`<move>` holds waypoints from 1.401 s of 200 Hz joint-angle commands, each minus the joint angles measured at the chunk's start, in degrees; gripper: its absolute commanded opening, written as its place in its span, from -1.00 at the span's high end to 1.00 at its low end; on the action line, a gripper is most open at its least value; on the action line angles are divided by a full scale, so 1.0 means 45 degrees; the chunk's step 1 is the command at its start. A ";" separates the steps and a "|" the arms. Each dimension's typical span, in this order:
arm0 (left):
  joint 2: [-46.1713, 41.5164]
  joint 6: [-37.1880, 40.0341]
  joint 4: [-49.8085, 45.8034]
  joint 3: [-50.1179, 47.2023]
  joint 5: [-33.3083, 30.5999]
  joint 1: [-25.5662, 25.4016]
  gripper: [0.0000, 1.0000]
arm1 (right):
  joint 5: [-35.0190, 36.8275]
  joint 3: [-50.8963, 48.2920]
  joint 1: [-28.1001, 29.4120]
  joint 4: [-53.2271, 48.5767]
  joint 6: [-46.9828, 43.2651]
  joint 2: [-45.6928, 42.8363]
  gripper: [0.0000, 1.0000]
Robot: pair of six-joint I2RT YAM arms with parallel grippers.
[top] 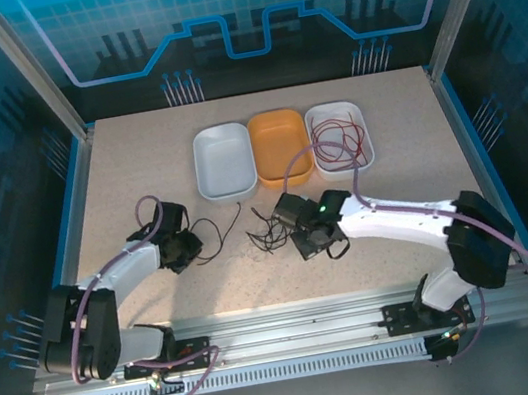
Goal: Untangle the cables
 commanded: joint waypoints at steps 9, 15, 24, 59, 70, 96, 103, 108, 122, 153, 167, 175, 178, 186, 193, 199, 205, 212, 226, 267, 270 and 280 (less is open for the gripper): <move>-0.0189 0.0020 0.0133 -0.0035 0.0573 0.0117 0.77 | 0.1895 0.1172 -0.0307 -0.1538 -0.0697 -0.1391 1.00; -0.0168 0.0025 0.0188 -0.0054 0.0616 0.0116 0.77 | 0.2030 0.1325 -0.0344 -0.1574 -0.0853 -0.1625 1.00; -0.0113 0.0032 0.0315 -0.0103 0.0731 0.0118 0.77 | 0.2091 0.1542 -0.0398 -0.1544 -0.1120 -0.1962 0.99; 0.0268 0.0201 0.1037 -0.0175 0.1523 0.0011 0.81 | 0.2130 0.2384 -0.0648 -0.1035 -0.2005 -0.2790 0.96; 0.0512 0.0212 0.1173 -0.0124 0.1673 -0.0123 0.86 | 0.1971 0.2619 -0.0754 -0.0730 -0.2264 -0.2875 0.96; 0.1030 0.0323 0.1110 0.0133 0.1718 -0.0473 0.94 | 0.1735 0.3314 -0.0830 -0.0356 -0.2731 -0.2939 0.96; 0.1114 0.0386 0.1091 0.0176 0.1743 -0.0565 0.95 | 0.1572 0.3536 -0.0830 -0.0305 -0.2884 -0.3005 0.96; 0.1148 0.0429 0.1071 0.0215 0.1738 -0.0634 0.95 | 0.1434 0.3654 -0.0832 -0.0244 -0.2998 -0.3095 0.96; 0.1291 0.0583 0.1051 0.0291 0.1766 -0.0826 0.94 | 0.0935 0.3957 -0.0837 0.0105 -0.3416 -0.3351 0.96; 0.1284 0.0950 0.1165 0.0525 0.2192 -0.1156 0.85 | 0.0518 0.4683 -0.0827 0.0394 -0.4163 -0.3749 0.94; 0.1171 0.1068 0.1272 0.0660 0.2359 -0.1303 0.83 | 0.0432 0.4950 -0.0832 0.0626 -0.4476 -0.3896 0.94; 0.1138 0.1150 0.1323 0.0751 0.2529 -0.1382 0.82 | 0.0314 0.5088 -0.0827 0.0788 -0.4651 -0.3971 0.94; 0.1127 0.1157 0.1334 0.0782 0.2579 -0.1414 0.81 | 0.0263 0.5137 -0.0827 0.0856 -0.4727 -0.3991 0.94; 0.1069 0.1226 0.1379 0.0856 0.2679 -0.1527 0.82 | 0.0170 0.5252 -0.0828 0.0997 -0.4888 -0.4065 0.94; 0.0994 0.1236 0.1436 0.0893 0.2731 -0.1661 0.80 | 0.0146 0.5327 -0.0827 0.1126 -0.5004 -0.4124 0.94; 0.0923 0.1236 0.1484 0.0937 0.2734 -0.1784 0.77 | 0.0117 0.5400 -0.0835 0.1248 -0.5092 -0.4202 0.93; 0.0860 0.1203 0.1551 0.0957 0.2724 -0.1913 0.74 | 0.0098 0.5445 -0.0827 0.1396 -0.5191 -0.4265 0.93; 0.0797 0.1163 0.1647 0.0979 0.2807 -0.2025 0.70 | 0.0073 0.5495 -0.0829 0.1606 -0.5296 -0.4359 0.92; 0.0686 0.1044 0.1781 0.0993 0.2905 -0.2158 0.64 | 0.0112 0.5555 -0.0831 0.1952 -0.5522 -0.4513 0.91; -0.0176 0.0871 0.1631 0.0957 0.2581 -0.2165 0.20 | 0.0464 0.5529 -0.0827 0.2325 -0.5778 -0.4662 0.91; -0.0300 0.0897 0.1595 0.0974 0.2568 -0.2168 0.15 | 0.0421 0.5553 -0.0827 0.2330 -0.5810 -0.4658 0.91; -0.0711 0.1059 0.1521 0.1052 0.2558 -0.2169 0.03 | 0.0310 0.5609 -0.0840 0.2325 -0.5953 -0.4687 0.90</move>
